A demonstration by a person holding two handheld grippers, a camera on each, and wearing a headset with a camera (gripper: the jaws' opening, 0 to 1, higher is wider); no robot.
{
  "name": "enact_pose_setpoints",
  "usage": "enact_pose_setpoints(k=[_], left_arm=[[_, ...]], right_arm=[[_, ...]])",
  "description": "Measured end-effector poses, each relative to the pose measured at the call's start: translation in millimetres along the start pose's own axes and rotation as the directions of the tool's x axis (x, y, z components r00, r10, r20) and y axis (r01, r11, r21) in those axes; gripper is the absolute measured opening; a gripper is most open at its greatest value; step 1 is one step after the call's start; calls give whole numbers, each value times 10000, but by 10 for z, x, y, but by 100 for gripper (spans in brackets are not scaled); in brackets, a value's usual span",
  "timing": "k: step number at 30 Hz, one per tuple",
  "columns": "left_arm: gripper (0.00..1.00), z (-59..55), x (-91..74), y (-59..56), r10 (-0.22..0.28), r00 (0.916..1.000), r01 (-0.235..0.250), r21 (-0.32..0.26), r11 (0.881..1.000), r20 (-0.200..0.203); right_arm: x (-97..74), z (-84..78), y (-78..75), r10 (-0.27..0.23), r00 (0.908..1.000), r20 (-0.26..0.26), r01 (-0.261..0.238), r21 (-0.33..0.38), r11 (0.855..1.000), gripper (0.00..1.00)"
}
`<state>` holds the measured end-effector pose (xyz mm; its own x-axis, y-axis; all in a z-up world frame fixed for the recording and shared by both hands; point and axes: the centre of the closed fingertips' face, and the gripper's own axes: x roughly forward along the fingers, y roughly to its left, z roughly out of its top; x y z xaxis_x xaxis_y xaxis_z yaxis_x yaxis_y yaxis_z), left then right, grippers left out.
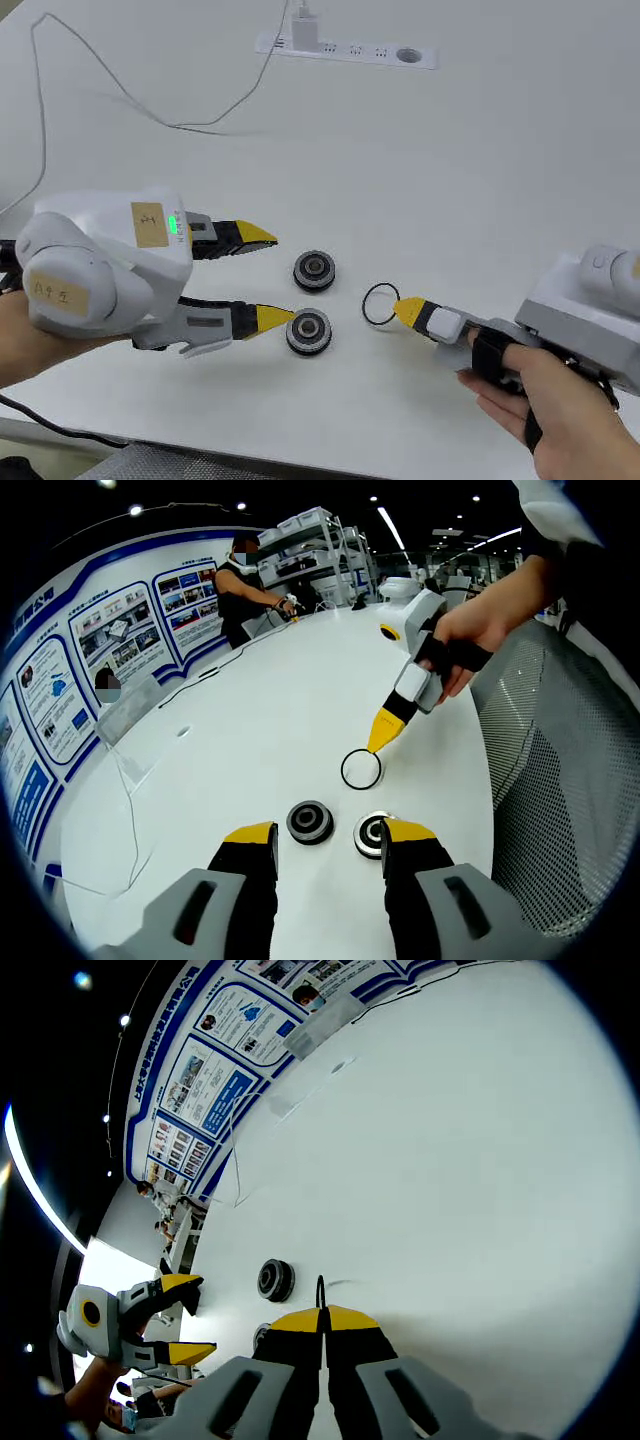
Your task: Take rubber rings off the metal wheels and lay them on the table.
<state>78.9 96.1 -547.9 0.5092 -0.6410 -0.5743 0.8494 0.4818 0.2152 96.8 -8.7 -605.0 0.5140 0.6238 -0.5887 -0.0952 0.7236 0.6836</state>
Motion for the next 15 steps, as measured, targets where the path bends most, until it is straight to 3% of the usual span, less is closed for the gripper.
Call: enact_pose_setpoints(k=[15], left_arm=[[42,12,-8,-2,82,10000,-81,277,9996,-14]], right_arm=[[-55,-62,-67,-755,9970,-153,731,-1237,9896,9]])
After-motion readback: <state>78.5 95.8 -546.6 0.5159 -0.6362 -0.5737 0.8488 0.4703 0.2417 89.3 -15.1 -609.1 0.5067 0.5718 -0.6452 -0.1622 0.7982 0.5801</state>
